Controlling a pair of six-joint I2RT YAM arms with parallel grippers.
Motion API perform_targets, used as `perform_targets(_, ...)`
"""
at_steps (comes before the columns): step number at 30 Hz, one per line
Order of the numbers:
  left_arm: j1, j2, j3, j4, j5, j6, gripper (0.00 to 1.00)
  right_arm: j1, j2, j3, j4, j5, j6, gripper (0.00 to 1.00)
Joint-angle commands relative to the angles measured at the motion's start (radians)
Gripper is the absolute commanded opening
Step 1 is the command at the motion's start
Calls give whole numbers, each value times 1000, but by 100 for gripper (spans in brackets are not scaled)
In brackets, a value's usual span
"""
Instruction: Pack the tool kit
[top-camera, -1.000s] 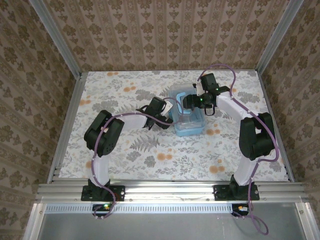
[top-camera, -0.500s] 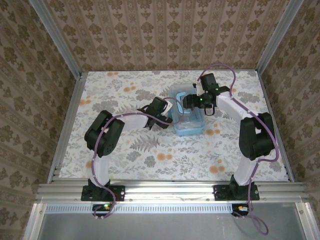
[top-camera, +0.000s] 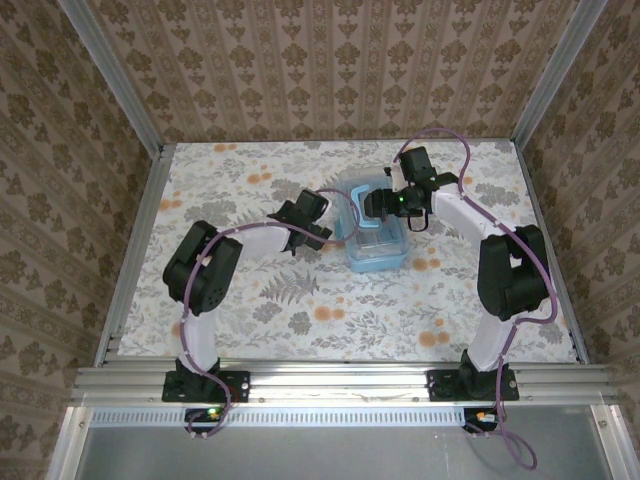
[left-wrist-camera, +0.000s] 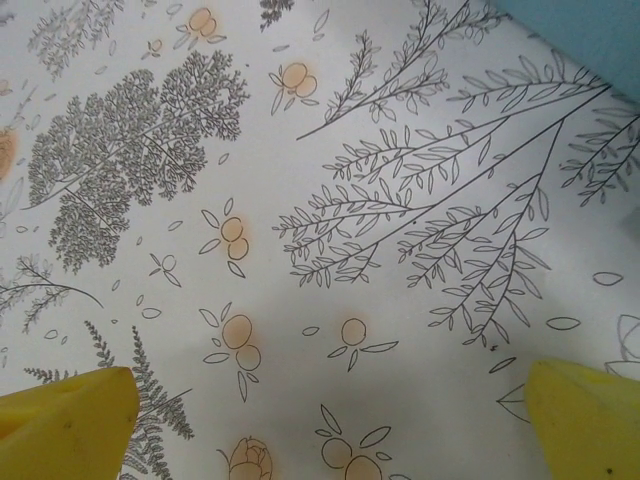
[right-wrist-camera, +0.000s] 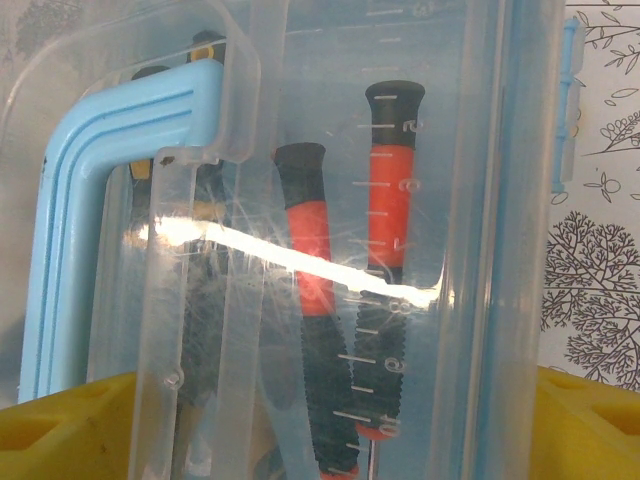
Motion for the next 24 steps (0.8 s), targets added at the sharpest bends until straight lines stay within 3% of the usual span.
perform_targets(1,4,-69,-53,39,70,-6,100,16,20,-3,-39,-64,-14,88)
perform_targets(4,18,-111,-140,137,273,19,100,15,21,-3,-40,-68,-14,88)
perform_targets(8,22,-126,-219,204,418,112,100,15,21,-5,-42,-67,-19,88)
perform_targets(18,19,-82,-264,367,437,226,100,16,26,-2,-41,-70,-16,88)
perform_targets(24,15,-14,-184,316,474,246,100,14,30,6,-49,-71,-18,88)
